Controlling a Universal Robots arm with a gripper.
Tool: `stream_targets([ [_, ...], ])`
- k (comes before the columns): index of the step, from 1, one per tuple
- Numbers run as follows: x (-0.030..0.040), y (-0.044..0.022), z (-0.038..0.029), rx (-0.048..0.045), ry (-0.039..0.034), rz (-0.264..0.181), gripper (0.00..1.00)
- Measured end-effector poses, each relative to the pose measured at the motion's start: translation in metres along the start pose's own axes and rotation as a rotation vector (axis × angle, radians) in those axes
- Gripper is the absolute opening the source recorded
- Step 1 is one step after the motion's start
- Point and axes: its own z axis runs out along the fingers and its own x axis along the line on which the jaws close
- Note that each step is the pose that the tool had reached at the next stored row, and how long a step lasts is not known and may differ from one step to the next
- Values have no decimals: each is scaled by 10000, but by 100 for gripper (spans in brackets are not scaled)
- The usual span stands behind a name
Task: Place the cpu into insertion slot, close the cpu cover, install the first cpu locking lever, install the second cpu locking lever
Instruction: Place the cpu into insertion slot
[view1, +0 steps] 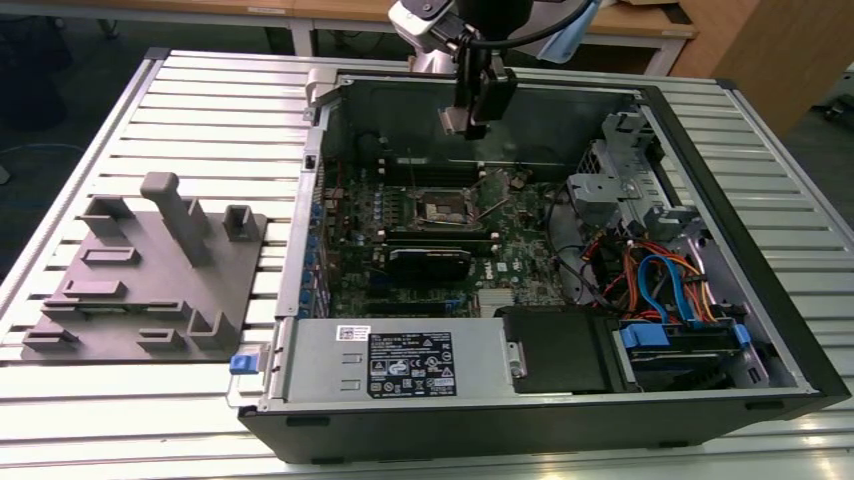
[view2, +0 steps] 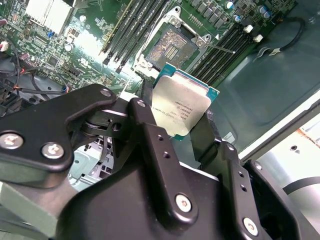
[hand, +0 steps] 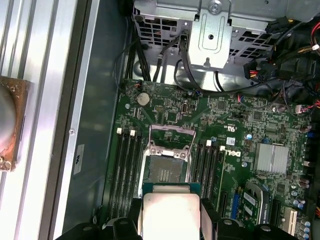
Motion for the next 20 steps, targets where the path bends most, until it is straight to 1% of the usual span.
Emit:
stream_targets([
  [3, 0, 0, 1, 0, 0, 0, 54],
  [6, 0, -10, 19, -1, 2, 0, 54],
  [10, 1, -26, 86, 16, -6, 36, 54],
  [12, 1, -33, 122, 15, -21, 144, 54],
  [13, 1, -35, 139, 15, -40, 226, 54],
  [14, 2, -35, 155, 14, -61, 338, 54],
  [17, 2, -36, 206, 5, -83, 748, 54],
  [18, 2, -36, 213, 3, -85, 865, 54],
  [20, 2, -36, 216, 2, -88, 919, 54],
])
